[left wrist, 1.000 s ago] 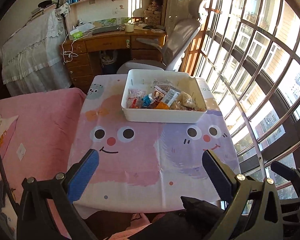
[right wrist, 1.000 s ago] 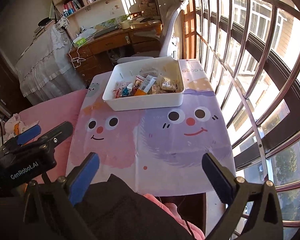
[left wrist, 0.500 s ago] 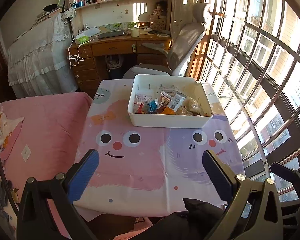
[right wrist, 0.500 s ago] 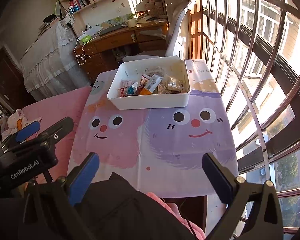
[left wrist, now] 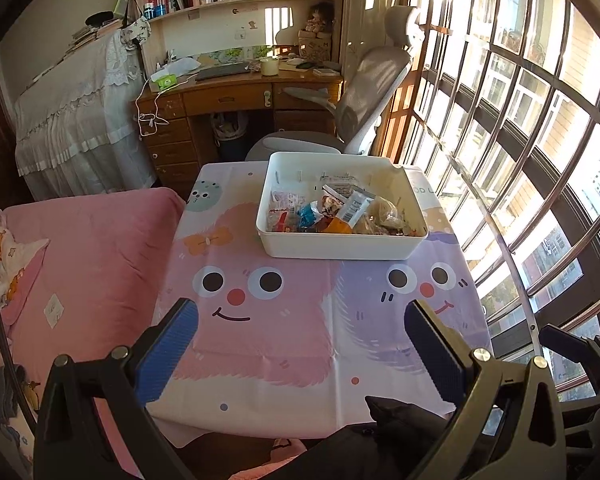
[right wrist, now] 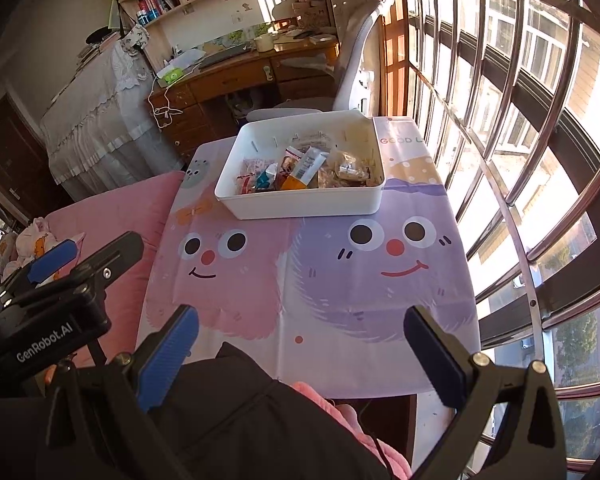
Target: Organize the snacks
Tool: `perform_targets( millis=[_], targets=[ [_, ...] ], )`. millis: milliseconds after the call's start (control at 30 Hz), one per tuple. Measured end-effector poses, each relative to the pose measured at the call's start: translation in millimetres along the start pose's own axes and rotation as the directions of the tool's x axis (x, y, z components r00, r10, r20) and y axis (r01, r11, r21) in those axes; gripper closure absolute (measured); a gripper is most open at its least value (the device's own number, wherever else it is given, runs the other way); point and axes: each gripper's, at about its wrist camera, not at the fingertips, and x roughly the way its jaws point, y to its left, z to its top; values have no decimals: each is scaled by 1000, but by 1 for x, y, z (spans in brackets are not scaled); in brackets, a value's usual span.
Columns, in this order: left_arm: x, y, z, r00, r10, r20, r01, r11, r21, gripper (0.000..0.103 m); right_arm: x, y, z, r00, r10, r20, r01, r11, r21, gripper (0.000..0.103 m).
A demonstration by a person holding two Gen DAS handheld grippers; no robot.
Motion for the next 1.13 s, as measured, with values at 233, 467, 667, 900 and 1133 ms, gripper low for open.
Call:
perform_targets(
  millis=[233,467,667,900,1133],
  targets=[
    [0,0,1,1000,1,1,-1,1000,-1,0,3,1,-1,1000,-3,-5,3,1000,2,0],
    [1,0,1,1000,0,-1,0,1000,0,0,6,1,-1,1000,-4,-8,4,1000,3,0],
    [0,-1,0,1000,1,0,-1,1000,0,0,10,2,-5,1000,-6,-13,6,1000,6,0],
    [0,-1,1,1000,2,0,-2,1000,0,0,10,2,-3,1000,-6,-13,6,1000,6,0],
    [1,-1,1,1000,3,-1,-3,1000,-1,0,10,2,-3,1000,-6,-15,6,1000,6,0]
  ],
)
